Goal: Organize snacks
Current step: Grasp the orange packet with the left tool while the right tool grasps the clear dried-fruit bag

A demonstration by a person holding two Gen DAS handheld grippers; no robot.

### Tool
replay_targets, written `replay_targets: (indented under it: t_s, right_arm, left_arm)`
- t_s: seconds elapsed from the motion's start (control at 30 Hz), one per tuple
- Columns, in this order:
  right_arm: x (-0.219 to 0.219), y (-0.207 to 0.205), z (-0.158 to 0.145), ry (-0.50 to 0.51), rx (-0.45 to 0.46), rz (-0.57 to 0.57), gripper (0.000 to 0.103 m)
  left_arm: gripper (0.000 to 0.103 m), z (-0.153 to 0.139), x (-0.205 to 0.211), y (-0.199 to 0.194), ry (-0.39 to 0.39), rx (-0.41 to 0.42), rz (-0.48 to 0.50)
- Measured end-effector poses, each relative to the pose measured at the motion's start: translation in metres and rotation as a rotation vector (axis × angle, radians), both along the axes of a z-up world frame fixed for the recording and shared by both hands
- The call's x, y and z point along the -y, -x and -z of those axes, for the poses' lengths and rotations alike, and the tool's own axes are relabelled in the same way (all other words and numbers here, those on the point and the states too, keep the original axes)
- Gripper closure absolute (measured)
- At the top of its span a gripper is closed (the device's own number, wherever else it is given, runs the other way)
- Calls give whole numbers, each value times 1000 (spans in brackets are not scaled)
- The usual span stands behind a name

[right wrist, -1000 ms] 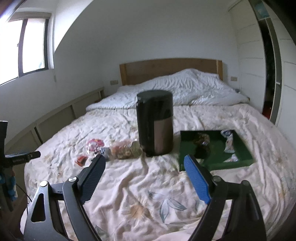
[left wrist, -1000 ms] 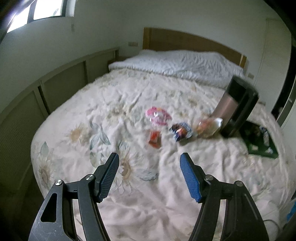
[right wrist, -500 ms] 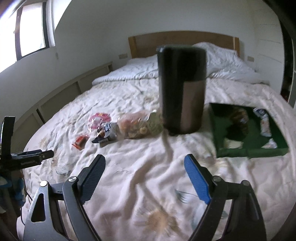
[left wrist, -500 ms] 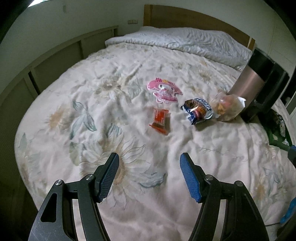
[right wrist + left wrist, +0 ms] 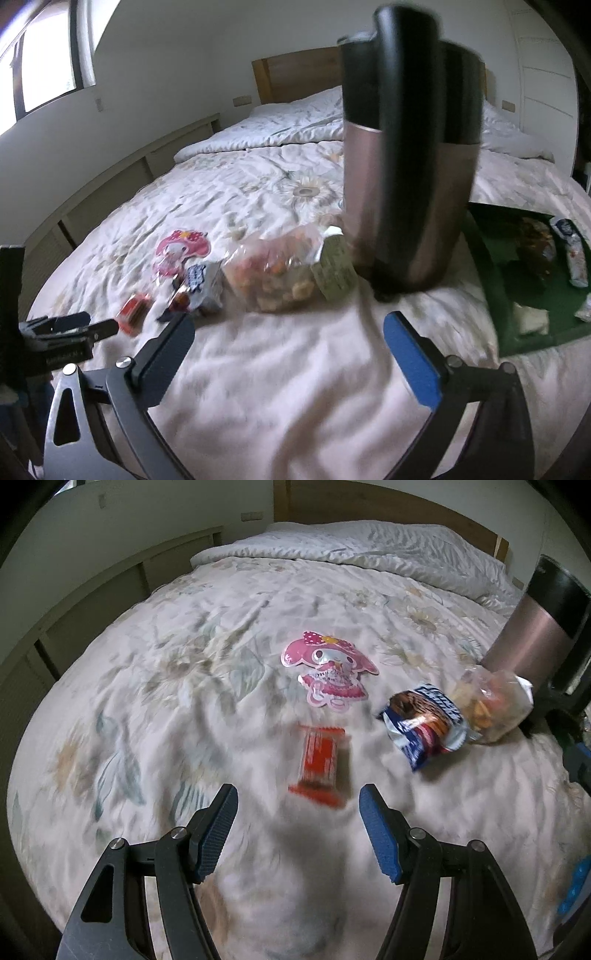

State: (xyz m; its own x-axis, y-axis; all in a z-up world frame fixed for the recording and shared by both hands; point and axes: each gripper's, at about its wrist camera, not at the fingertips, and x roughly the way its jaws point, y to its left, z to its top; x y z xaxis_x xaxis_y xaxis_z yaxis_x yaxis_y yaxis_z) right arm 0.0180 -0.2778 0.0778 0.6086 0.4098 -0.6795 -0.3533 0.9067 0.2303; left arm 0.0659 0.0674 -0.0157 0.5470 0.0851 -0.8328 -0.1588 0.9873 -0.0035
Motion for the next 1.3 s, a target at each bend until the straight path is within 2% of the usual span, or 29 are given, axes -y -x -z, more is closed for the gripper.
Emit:
replay_targets:
  t_s: [0.4, 0.67, 0.93, 1.3]
  right_arm:
    - [-43, -50, 26, -6, -5, 49, 0]
    - [-71, -61, 39, 69, -18, 71, 0]
    - [-70, -79, 53, 101, -59, 123, 0]
    - [-76, -84, 66, 153, -78, 78, 0]
  left_arm:
    - [41, 25, -2, -31, -4, -17, 16]
    - [41, 28, -3, -41, -16, -13, 32]
    - [41, 35, 1, -47, -38, -20, 41]
    - [48, 40, -1, -51, -37, -17, 43]
